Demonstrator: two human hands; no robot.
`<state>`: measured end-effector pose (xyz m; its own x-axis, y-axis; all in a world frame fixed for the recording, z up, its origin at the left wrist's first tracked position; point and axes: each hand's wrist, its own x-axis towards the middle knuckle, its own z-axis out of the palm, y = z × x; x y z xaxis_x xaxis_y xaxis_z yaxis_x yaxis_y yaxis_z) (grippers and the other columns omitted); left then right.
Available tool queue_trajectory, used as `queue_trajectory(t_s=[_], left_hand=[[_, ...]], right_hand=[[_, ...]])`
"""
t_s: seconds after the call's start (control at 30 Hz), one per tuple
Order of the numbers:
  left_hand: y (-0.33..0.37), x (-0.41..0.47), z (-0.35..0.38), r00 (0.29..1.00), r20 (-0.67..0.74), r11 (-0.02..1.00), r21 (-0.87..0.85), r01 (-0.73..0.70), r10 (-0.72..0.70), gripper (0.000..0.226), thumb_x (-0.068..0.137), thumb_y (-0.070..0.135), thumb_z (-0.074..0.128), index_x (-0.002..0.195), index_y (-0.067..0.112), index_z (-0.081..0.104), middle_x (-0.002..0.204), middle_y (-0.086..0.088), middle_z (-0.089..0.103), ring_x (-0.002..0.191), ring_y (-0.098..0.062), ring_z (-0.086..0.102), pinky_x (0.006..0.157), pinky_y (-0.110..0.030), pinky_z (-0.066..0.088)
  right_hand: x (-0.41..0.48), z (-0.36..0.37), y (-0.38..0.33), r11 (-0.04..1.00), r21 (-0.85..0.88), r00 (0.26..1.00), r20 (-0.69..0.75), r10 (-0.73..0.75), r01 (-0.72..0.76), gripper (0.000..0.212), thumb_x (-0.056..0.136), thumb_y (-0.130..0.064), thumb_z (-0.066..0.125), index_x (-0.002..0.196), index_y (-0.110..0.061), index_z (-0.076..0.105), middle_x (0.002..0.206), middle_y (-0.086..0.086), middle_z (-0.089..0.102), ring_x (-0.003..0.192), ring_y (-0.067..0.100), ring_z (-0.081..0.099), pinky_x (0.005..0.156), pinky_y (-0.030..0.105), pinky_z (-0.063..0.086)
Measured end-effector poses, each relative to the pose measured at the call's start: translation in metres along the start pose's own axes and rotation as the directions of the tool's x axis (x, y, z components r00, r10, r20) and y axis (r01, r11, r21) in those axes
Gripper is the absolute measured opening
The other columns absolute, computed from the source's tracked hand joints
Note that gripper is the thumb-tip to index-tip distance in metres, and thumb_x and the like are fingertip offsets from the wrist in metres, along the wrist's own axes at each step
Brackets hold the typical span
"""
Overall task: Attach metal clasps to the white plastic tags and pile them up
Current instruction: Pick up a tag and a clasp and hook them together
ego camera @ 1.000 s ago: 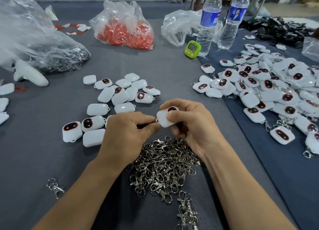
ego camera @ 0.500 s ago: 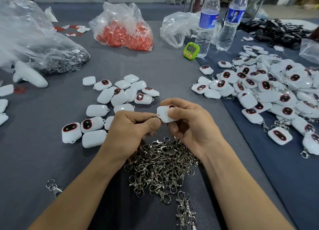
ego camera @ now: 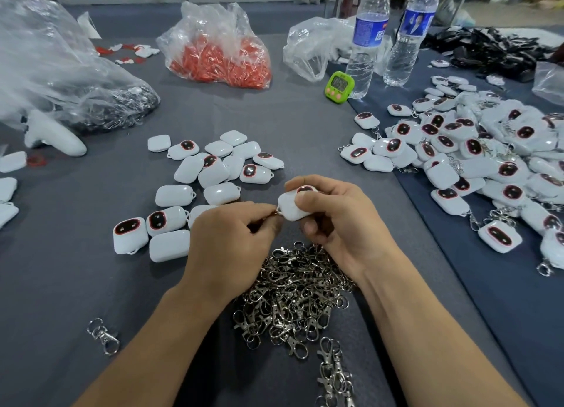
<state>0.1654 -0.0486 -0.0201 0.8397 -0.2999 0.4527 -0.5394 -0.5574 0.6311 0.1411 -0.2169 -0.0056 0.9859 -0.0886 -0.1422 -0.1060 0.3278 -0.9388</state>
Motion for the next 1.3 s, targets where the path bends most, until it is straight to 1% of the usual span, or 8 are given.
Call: queue_trajectory(t_s=[0.1,0.27,0.5,0.67,0.87,1.03,1.17,1.3], left_hand=[[0.001,0.006,0.002,0.972,0.121,0.808,-0.54,0.236,-0.203,0.013,0.081,0.027,0.075,0.09,0.034,0.082,0.053,0.014,0.06,0.05,-0.003,0.048,0.047,-0.022,0.039],[0.005,0.006,0.002,0.958,0.214,0.744,-0.605,0.284,-0.192,0.014,0.084,0.028,0.069,0.087,0.028,0.083,0.048,0.006,0.046,0.049,-0.008,0.037,0.048,-0.019,0.035],[0.002,0.001,0.001,1.0,0.014,0.998,-0.058,0.025,-0.025,0.016,0.083,0.033,0.068,0.076,0.023,0.079,0.058,0.002,0.059,0.056,-0.014,0.05,0.055,-0.038,0.041],[-0.005,-0.001,0.0,0.984,0.028,0.935,0.308,-0.175,0.175,0.019,0.087,0.025,0.064,0.076,0.016,0.077,0.059,0.003,0.058,0.059,-0.022,0.051,0.058,-0.036,0.043],[0.0,0.005,0.002,0.984,0.09,0.933,-0.316,0.173,-0.152,0.018,0.088,0.037,0.07,0.089,0.054,0.075,0.062,0.003,0.067,0.056,0.0,0.05,0.051,-0.023,0.041],[0.005,0.008,0.0,0.929,0.275,0.745,-0.559,0.365,-0.249,0.017,0.089,0.023,0.072,0.079,0.032,0.082,0.051,0.019,0.06,0.05,0.004,0.053,0.056,-0.007,0.041],[0.0,0.004,0.0,0.962,0.143,0.92,-0.288,0.265,-0.233,0.014,0.087,0.033,0.073,0.074,0.035,0.08,0.053,0.01,0.061,0.051,-0.005,0.05,0.053,-0.025,0.041],[0.005,-0.002,0.001,0.996,0.082,0.955,0.289,-0.068,0.046,0.026,0.08,0.033,0.064,0.062,0.018,0.074,0.051,0.0,0.06,0.052,-0.025,0.055,0.054,-0.03,0.034]], right_hand=[[0.001,-0.001,-0.003,0.993,0.106,0.996,0.073,0.043,-0.051,0.023,0.073,-0.01,0.064,0.085,-0.019,0.082,0.075,0.007,0.068,0.046,0.011,0.045,0.048,0.023,0.03],[0.002,-0.002,-0.003,0.984,0.163,0.994,0.091,0.061,-0.075,0.023,0.072,-0.01,0.064,0.087,-0.018,0.081,0.069,0.005,0.065,0.043,0.011,0.046,0.044,0.019,0.032],[0.0,0.003,0.003,0.992,0.123,0.997,0.082,0.006,-0.016,0.018,0.074,-0.011,0.07,0.087,-0.02,0.079,0.072,0.002,0.065,0.045,0.009,0.043,0.043,0.018,0.03],[-0.001,0.008,0.004,1.0,0.025,0.998,0.07,-0.006,0.004,0.019,0.071,-0.008,0.072,0.084,-0.02,0.08,0.072,0.002,0.064,0.047,0.007,0.045,0.044,0.017,0.029],[0.001,-0.001,-0.003,0.979,0.193,0.996,0.074,0.045,-0.058,0.026,0.088,-0.002,0.062,0.094,-0.016,0.082,0.086,0.005,0.072,0.056,0.007,0.054,0.054,0.014,0.049],[0.001,0.0,-0.002,0.989,0.145,0.998,0.061,0.029,-0.038,0.033,0.092,0.0,0.057,0.096,-0.02,0.082,0.082,0.006,0.07,0.054,0.01,0.051,0.054,0.019,0.041],[0.001,0.002,0.002,0.997,0.071,0.999,0.041,-0.024,0.022,0.026,0.085,-0.002,0.065,0.095,-0.02,0.081,0.077,0.002,0.069,0.052,0.009,0.048,0.048,0.019,0.033],[-0.003,0.012,0.007,0.978,-0.181,0.994,-0.015,-0.111,0.106,0.023,0.069,-0.007,0.074,0.087,-0.02,0.081,0.071,0.001,0.066,0.051,0.007,0.049,0.043,0.016,0.035]])
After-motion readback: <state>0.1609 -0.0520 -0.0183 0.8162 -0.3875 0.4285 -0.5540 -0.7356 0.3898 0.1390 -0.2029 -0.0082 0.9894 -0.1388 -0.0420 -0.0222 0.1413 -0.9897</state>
